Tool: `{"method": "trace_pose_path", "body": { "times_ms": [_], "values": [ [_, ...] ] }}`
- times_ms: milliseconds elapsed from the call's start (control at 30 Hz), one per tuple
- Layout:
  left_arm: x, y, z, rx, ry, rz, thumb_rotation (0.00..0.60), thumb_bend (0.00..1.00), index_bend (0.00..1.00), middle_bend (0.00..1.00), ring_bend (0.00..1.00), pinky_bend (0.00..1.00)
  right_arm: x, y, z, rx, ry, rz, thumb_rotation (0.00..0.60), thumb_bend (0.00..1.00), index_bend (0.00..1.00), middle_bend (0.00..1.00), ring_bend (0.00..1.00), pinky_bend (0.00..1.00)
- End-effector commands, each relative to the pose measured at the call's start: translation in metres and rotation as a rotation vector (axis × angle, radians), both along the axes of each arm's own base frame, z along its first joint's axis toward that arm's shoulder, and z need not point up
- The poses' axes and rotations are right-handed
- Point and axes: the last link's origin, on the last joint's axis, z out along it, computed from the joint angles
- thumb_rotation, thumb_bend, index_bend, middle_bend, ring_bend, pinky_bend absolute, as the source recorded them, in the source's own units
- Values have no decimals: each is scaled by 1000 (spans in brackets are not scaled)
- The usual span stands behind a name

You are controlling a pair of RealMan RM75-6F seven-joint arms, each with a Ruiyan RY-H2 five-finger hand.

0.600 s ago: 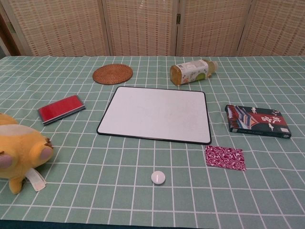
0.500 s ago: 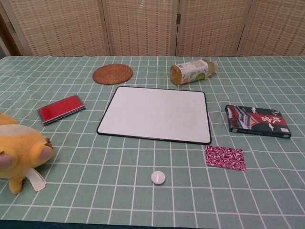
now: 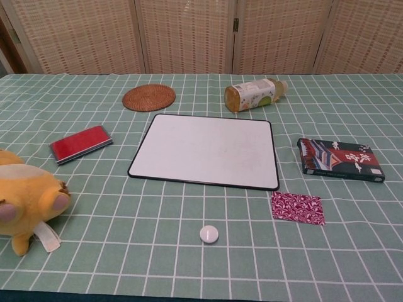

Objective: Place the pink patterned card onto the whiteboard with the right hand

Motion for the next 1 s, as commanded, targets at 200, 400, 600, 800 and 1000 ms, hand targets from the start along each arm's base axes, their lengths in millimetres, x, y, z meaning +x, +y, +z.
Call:
{"method": "trace_pose_path", "body": {
  "times_ms": [200, 400, 600, 800, 1000],
  "values": [
    [-1, -2, 1, 7, -3, -1, 600, 281, 16, 13, 14, 0, 16, -12, -24, 83, 6, 47, 600, 223, 405, 578, 633, 745],
    [-1, -4, 0, 5, -5, -2, 600, 281, 16, 13, 14, 0, 25, -23, -51, 140, 20, 18, 600, 164, 405, 667, 731, 871],
    [-2, -5, 1, 9, -5, 1, 600, 281, 16, 13, 14, 0, 34, -32, -76, 185, 29, -7, 600, 104, 405, 764, 831, 961],
    [0, -5, 0, 6, -6, -5, 600, 281, 16, 13, 14, 0, 46, -41, -103, 236, 6, -17, 600, 77, 405, 836, 910, 1000],
    [-1, -5, 0, 6, -5, -3, 600, 281, 16, 13, 14, 0, 54, -51, -124, 315, 26, -29, 600, 76, 405, 855, 930, 1000]
  ]
}}
